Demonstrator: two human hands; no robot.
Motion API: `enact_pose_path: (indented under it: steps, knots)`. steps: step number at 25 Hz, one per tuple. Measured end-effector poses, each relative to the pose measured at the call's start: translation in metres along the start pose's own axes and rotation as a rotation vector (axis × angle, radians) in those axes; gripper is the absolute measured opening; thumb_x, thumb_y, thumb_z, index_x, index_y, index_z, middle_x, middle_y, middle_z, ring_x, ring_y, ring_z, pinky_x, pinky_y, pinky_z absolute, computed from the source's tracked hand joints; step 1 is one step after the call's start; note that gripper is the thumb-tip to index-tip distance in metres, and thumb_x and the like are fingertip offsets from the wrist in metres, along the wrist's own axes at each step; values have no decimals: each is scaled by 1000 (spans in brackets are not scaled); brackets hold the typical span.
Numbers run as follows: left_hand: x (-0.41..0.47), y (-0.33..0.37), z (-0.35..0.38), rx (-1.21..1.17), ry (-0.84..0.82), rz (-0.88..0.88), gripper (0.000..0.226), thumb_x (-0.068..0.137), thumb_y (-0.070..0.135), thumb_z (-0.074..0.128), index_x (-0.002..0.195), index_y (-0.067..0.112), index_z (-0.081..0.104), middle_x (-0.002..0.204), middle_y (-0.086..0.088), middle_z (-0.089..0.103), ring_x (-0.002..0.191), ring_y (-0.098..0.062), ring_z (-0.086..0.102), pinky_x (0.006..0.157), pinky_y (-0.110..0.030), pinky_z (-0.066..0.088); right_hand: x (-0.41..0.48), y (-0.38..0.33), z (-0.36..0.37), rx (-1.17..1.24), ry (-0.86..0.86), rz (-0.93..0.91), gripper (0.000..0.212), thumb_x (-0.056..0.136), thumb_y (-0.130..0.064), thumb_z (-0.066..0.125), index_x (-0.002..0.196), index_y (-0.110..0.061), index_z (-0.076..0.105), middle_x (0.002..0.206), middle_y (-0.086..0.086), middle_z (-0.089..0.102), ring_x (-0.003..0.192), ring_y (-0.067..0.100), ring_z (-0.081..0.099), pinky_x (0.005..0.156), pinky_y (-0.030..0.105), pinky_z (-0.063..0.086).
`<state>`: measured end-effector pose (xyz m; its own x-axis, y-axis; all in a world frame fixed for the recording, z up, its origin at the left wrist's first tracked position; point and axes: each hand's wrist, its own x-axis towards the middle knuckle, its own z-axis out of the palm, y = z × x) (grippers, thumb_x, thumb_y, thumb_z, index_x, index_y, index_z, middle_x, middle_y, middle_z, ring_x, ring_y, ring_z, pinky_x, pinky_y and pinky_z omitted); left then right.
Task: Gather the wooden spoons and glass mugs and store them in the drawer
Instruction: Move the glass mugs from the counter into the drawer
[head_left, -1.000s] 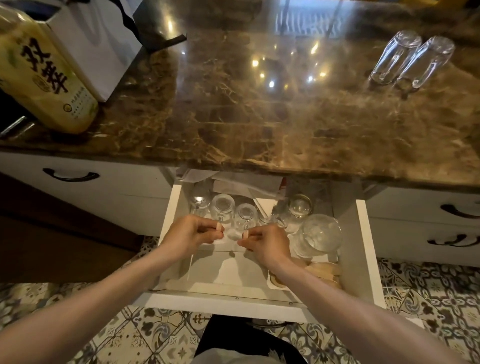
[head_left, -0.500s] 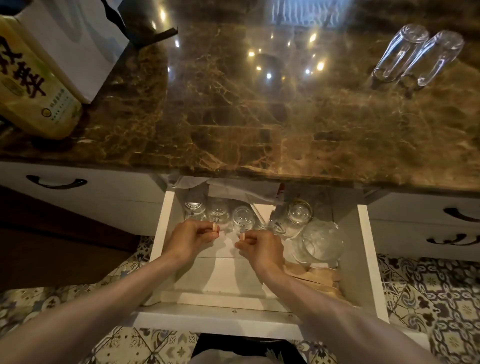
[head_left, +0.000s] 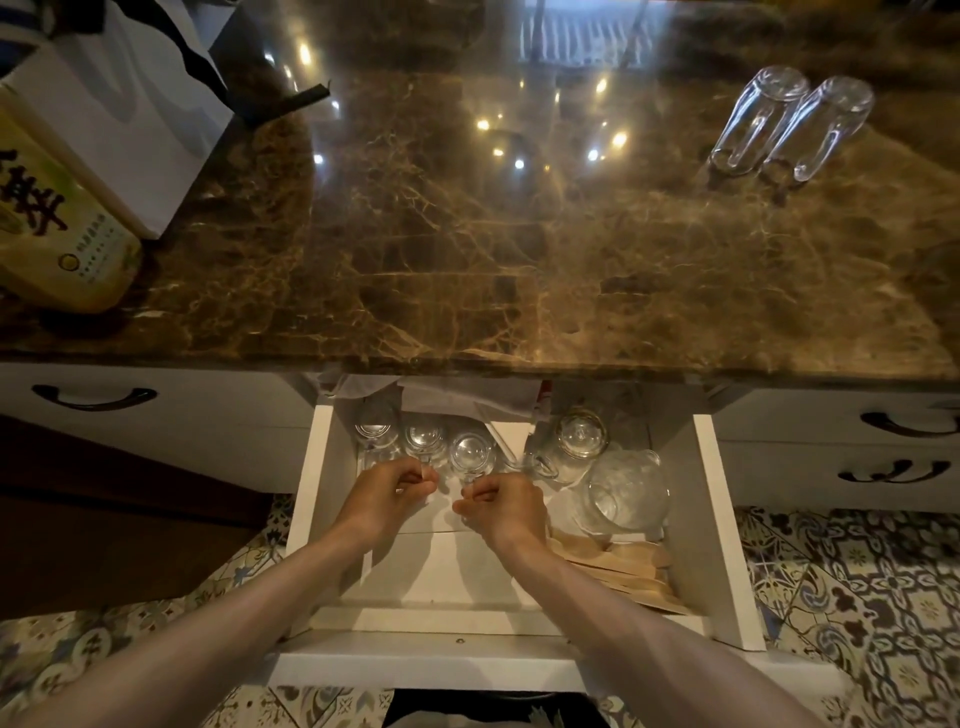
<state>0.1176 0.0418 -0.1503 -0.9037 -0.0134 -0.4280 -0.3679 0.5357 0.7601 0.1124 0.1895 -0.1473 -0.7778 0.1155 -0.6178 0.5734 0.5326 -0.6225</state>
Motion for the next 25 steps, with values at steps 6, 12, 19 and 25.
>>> enact_pose_path:
  steps: [6, 12, 19, 25]
  knots:
    - [2, 5, 0, -4, -4, -87, 5, 85, 8, 65, 89, 7, 68, 86, 1, 65, 80, -11, 60, 62, -4, 39, 2, -2, -4, -9, -60, 45, 19, 69, -21, 80, 69, -27, 62, 94, 0, 73, 90, 21, 68, 86, 34, 53]
    - [0, 7, -4, -50, -30, -163, 7, 88, 15, 63, 92, 13, 68, 86, 1, 66, 78, -11, 58, 62, -12, 42, -1, 2, -4, 0, -74, -20, 33, 79, -19, 71, 54, -32, 54, 97, 3, 73, 95, 24, 67, 89, 40, 52]
    - [-19, 42, -35, 584, -314, -176, 49, 89, 50, 52, 128, 20, 50, 123, 4, 59, 101, -13, 60, 85, -24, 47, -19, -9, -39, -303, -292, -66, 47, 81, -36, 66, 117, -6, 57, 120, 8, 63, 107, 26, 60, 89, 36, 49]
    - [-32, 156, -68, 294, -338, 240, 48, 64, 74, 47, 99, 45, 62, 93, 20, 67, 86, 6, 62, 73, -21, 53, -49, -52, -162, -225, -435, -302, 24, 80, -44, 65, 99, -29, 67, 83, -10, 71, 68, 3, 67, 52, 15, 50]
